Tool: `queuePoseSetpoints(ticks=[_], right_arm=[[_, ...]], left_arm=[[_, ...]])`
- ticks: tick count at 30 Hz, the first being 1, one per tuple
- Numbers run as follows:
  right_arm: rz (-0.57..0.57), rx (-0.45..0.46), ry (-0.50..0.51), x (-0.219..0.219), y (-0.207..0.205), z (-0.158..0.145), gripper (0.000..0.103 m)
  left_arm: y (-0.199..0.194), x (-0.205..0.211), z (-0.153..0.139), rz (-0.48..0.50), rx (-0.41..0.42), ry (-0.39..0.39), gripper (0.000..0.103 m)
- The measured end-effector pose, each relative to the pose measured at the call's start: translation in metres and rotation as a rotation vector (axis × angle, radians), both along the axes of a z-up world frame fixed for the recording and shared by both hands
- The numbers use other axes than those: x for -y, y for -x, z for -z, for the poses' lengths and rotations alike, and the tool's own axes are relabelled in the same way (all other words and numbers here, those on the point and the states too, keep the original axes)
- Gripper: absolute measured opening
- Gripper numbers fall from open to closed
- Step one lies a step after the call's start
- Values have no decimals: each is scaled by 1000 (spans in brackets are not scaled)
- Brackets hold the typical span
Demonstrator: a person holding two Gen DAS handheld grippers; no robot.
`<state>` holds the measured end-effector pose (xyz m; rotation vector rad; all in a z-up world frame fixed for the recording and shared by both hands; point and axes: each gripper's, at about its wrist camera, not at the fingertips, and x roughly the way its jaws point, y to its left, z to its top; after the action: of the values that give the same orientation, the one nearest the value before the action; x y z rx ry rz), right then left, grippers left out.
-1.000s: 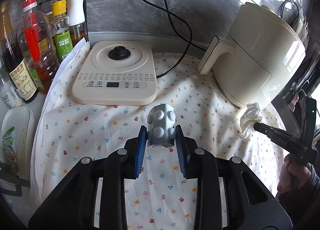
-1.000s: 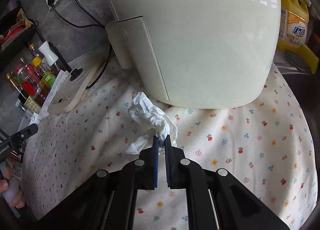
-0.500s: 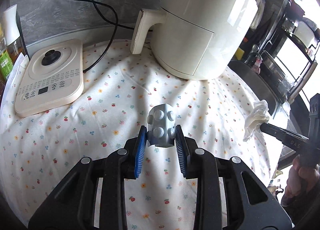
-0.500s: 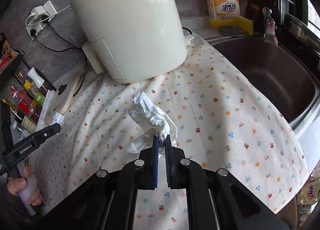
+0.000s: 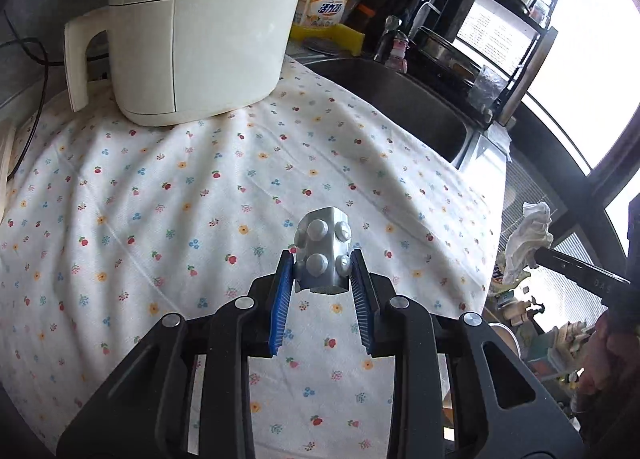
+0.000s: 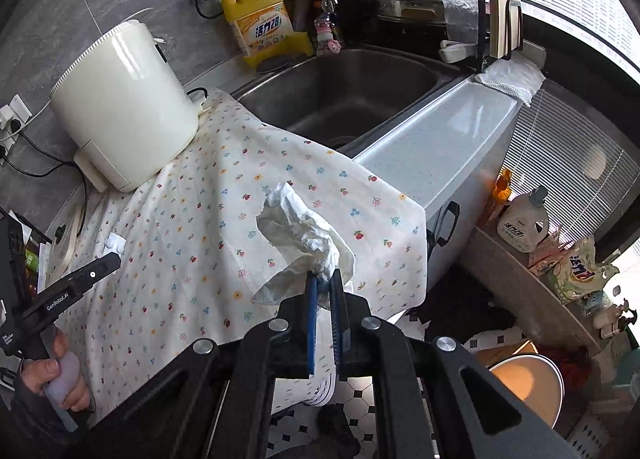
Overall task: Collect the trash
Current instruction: 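Carry the white toy block and white tissue down over the bin, then open the right tool over the bin while the left tool opens, dropping both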
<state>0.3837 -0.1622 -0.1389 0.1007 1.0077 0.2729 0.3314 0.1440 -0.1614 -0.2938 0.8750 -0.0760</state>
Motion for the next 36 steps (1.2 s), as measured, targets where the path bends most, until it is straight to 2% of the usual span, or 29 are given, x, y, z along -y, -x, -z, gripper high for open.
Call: queuePoseSetpoints(ticks=[9, 16, 20, 21, 23, 24, 25, 30, 36], right_arm=[[112, -39, -5, 122, 29, 11, 8], [155, -105, -20, 213, 58, 38, 8], [156, -150, -30, 252, 75, 55, 11], [155, -162, -27, 260, 80, 59, 16], [154, -164, -28, 276, 91, 65, 44], [159, -152, -24, 284, 96, 65, 64], [158, -150, -23, 291, 100, 67, 67], [178, -167, -34, 330, 114, 74, 66], [208, -145, -37, 369, 128, 70, 67]], left_arm=[[-17, 117, -8, 117, 13, -15, 29], [-3, 217, -4, 155, -10, 1, 29], [10, 267, 8, 197, -41, -20, 29], [14, 279, 11, 205, -49, -24, 29], [20, 298, 17, 214, -63, -25, 29], [23, 307, 20, 217, -70, -24, 29], [25, 317, 23, 220, -77, -22, 29], [41, 359, 37, 249, -103, -18, 29], [49, 403, 52, 307, -136, -3, 30]])
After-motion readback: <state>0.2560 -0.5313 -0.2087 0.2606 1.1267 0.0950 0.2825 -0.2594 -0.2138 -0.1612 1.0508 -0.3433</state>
